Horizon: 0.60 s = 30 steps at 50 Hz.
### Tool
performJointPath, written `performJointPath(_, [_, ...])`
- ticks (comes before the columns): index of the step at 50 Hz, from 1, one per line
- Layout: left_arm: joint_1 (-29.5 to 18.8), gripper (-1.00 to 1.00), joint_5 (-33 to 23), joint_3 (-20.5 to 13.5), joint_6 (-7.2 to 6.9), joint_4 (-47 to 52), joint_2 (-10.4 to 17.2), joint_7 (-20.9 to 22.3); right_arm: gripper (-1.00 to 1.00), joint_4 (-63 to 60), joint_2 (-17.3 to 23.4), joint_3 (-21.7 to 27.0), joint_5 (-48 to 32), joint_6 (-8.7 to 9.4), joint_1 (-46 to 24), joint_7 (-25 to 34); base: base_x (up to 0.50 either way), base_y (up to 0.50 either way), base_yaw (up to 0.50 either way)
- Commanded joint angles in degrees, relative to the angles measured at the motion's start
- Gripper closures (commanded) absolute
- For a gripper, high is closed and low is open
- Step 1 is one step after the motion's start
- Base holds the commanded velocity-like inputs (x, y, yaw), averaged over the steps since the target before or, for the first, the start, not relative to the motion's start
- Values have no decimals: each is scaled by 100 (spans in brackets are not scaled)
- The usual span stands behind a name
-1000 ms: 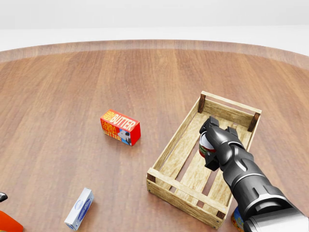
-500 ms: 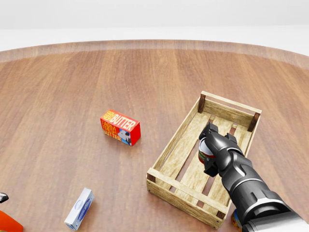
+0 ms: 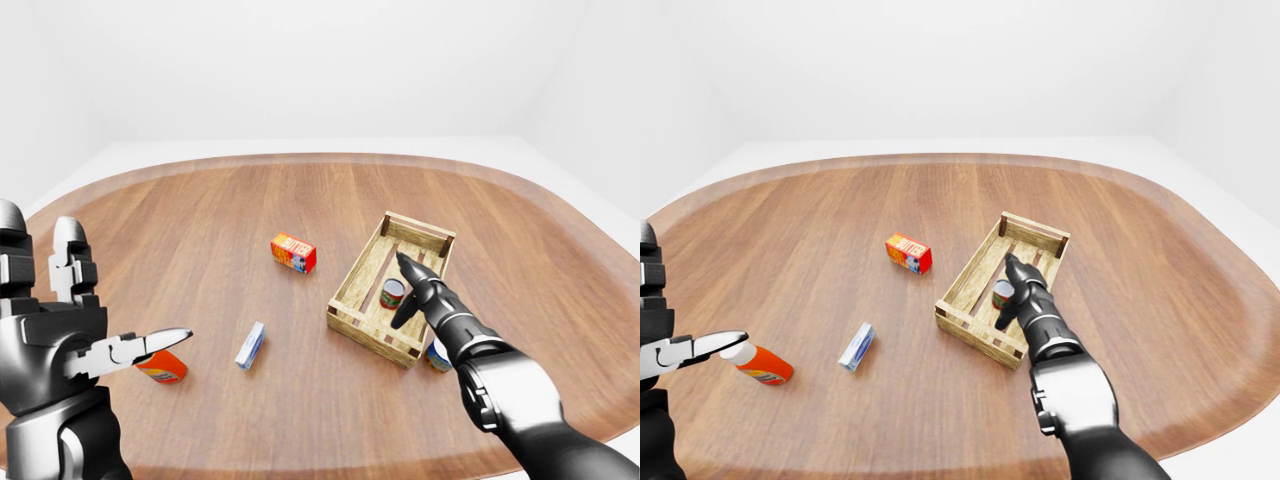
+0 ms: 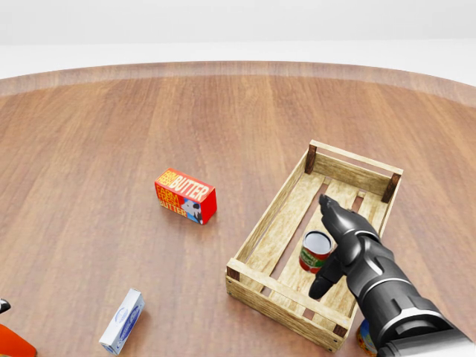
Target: Pick up the tomato sauce, and put it in the wooden tray.
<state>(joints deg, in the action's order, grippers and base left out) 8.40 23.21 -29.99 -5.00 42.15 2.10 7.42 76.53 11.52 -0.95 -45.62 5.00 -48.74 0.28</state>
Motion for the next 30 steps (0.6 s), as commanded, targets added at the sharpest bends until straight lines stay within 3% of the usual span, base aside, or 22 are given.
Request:
performJointPath(1, [-19, -98, 20, -27, 0, -13, 14, -9, -100, -7, 37, 18, 38, 0, 28, -17, 0, 0, 0])
performJointPath(18, [-35, -98, -102, 109, 0, -116, 7, -22, -100, -413, 194, 88, 332, 0, -333, 30, 0, 0, 0])
performJointPath(23, [-24, -98, -90, 104, 0, -100, 8, -25, -100, -1047, 331, 90, 430, 0, -458, 241, 0, 0, 0])
performJointPath(30, [-18, -98, -71, 78, 0, -83, 8, -19, -100, -2764, 447, 157, 265, 0, -101, 776, 0, 0, 0])
